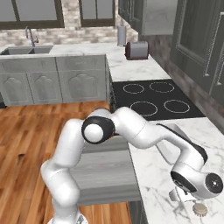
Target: Pick the dish brush from the drawer and place it on the counter.
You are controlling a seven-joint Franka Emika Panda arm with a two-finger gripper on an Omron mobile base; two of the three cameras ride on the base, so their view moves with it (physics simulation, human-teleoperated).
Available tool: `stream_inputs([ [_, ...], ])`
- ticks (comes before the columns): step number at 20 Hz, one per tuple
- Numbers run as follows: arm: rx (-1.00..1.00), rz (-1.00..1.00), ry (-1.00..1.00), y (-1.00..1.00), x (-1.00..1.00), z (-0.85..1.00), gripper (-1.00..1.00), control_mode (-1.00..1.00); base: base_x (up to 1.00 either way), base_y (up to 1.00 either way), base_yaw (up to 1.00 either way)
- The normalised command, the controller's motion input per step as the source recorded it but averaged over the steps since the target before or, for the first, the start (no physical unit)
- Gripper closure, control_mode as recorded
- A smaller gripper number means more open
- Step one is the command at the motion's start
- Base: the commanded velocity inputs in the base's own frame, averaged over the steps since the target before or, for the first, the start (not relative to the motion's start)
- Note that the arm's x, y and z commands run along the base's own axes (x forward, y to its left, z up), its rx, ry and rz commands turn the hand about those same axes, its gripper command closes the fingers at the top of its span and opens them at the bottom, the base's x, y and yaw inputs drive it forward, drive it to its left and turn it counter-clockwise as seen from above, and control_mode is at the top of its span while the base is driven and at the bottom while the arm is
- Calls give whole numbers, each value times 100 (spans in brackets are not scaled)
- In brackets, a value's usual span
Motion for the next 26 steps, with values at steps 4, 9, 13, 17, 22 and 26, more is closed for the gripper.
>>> stream_inputs([
  [4,0,0,-1,33,-2,-1,-100,-100,0,0,0],
  [9,-10,-4,-2,65,-14,94,-100,-100,0,0,0],
  [13,-57,1,-14,100,-38,100,-100,-100,0,0,0],
  [17,-69,10,-31,100,-55,68,-100,-100,0,0,0],
  [22,-74,5,-35,100,-21,7,-100,-100,0,0,0],
  [26,-94,8,8,100,4,0,-100,-100,0,0,0],
])
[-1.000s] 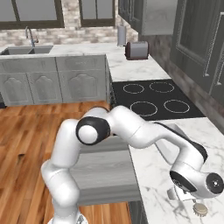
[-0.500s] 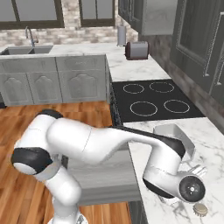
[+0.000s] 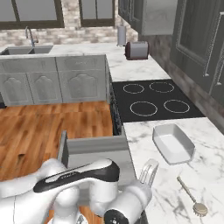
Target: Pick the dish brush from the drawer and place it on the counter.
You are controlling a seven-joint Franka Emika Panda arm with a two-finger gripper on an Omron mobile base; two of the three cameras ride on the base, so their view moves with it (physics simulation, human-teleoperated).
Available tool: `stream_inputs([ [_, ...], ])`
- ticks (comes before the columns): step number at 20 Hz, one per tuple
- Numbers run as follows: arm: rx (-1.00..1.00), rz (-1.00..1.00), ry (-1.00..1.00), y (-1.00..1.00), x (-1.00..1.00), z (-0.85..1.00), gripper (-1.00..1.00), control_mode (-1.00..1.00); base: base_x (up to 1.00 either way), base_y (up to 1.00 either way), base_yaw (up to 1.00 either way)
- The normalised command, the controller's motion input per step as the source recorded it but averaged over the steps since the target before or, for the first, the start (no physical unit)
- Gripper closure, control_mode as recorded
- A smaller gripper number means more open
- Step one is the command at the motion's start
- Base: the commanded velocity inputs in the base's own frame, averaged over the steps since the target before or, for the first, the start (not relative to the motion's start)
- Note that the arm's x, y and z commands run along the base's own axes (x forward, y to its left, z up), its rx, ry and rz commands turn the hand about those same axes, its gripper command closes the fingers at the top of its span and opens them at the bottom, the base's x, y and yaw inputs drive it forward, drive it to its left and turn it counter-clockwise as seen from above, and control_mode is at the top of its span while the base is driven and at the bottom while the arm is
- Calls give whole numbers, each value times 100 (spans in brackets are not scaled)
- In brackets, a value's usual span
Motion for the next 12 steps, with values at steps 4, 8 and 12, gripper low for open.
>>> stream_inputs([
  [4,-100,13,36,100,25,5,-100,-100,0,0,0],
  [8,-100,12,56,99,26,16,-100,-100,0,0,0],
  [12,-95,15,77,84,27,33,-100,-100,0,0,0],
])
